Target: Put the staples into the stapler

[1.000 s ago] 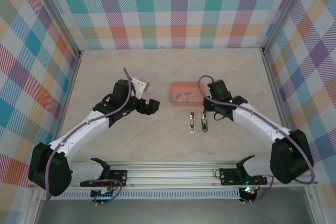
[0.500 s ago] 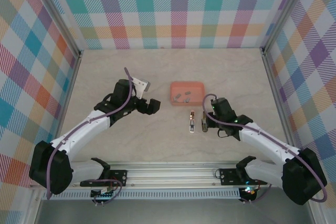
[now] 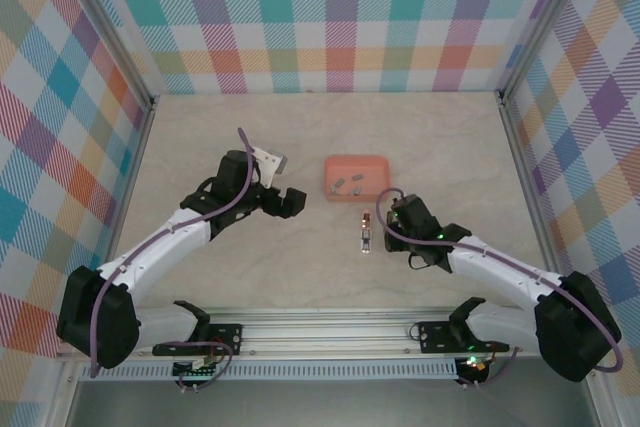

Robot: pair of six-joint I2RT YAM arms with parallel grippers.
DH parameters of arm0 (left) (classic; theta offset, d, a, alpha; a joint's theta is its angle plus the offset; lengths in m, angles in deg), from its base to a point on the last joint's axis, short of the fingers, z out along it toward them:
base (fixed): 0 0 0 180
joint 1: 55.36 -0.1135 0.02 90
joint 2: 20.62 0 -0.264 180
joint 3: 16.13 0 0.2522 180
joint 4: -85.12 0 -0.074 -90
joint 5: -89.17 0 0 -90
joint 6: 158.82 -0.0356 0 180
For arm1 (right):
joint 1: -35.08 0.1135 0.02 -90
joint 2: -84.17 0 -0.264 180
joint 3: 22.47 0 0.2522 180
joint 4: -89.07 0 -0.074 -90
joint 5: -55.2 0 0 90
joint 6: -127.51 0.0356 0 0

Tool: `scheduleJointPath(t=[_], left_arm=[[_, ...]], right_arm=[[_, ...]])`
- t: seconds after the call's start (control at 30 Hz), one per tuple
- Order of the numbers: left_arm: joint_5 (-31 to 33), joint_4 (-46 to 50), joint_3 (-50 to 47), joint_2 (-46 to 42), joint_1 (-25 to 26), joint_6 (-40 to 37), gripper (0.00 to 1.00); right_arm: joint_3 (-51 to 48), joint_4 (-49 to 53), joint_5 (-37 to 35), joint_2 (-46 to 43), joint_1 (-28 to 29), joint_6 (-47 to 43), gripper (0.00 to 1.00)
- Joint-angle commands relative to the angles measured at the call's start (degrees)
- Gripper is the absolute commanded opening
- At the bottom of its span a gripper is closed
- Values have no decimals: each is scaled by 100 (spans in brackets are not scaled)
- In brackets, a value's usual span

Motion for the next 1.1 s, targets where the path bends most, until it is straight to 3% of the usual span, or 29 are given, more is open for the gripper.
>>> scheduleJointPath(t=[0.0, 1.07], left_arm=[[-138, -76, 188, 58, 17, 36, 100], [-112, -65, 208, 41, 23, 29, 100]], right_arm=[[-34, -232, -35, 130, 69, 86, 16], [68, -126, -211, 616, 150, 14, 16]])
